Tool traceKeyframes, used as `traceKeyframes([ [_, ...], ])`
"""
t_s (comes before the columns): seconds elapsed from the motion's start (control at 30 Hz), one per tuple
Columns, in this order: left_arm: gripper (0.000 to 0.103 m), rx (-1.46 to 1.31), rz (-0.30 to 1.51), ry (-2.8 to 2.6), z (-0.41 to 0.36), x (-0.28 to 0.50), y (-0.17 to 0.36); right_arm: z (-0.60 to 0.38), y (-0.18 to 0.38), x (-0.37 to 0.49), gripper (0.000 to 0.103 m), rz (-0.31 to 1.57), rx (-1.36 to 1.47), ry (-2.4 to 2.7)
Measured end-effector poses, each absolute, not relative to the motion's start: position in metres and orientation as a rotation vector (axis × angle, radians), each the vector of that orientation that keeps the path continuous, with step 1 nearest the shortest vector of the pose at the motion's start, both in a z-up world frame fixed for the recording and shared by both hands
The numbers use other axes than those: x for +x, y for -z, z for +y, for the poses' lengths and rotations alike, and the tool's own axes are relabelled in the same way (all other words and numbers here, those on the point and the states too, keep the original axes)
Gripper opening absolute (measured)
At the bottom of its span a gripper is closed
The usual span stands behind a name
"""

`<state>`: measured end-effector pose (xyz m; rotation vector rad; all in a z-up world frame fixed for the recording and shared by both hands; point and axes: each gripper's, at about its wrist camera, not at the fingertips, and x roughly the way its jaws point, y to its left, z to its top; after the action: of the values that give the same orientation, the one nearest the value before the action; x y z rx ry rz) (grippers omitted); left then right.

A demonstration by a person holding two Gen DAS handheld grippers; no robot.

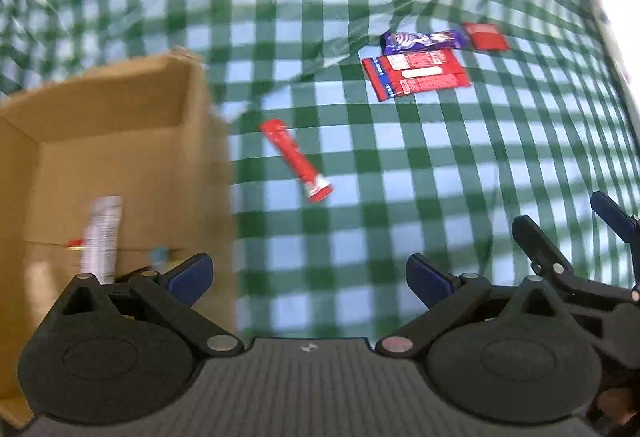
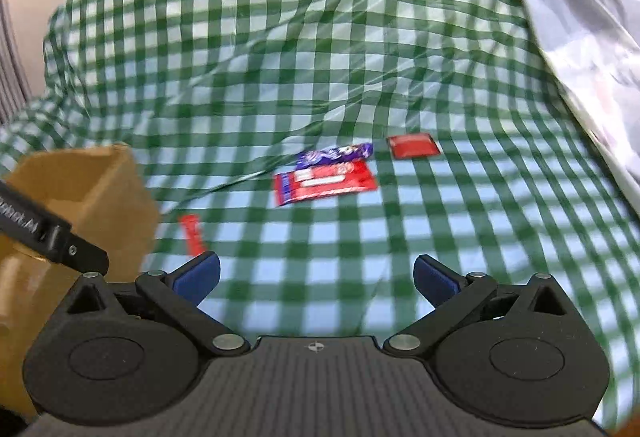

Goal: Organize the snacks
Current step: 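Move both tools over the red snacks beside the box, then grasp the red stick with left tool while right tool grasps red pack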

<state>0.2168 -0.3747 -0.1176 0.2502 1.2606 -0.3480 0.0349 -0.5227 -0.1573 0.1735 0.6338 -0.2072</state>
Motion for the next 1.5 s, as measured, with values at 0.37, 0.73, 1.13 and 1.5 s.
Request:
traceKeyframes([
  [0.37,0.103,0.231,1.368,0.219,-0.445,0.294,0.22,-0.593,0.256,0.189,0.102,0.747,-0.122,0.004],
  [0.73,0.103,0.115,1.391,0.167,-0.419,0.315,0.244,-0.597,0.268,0.294,0.102,0.773,-0.236,-0.217],
  [1.13,0.009,0.064,1.279,0.274,-0.365,0.281,0.207,-0.591,0.265,0.222,0.036,0.803,-0.111,-0.131],
  [1.5,0.009,0.109,1.125,0.484,-0.313,0.19,0.105,-0.568,0.202,0.078,0.035,0.608,0.372,0.107],
])
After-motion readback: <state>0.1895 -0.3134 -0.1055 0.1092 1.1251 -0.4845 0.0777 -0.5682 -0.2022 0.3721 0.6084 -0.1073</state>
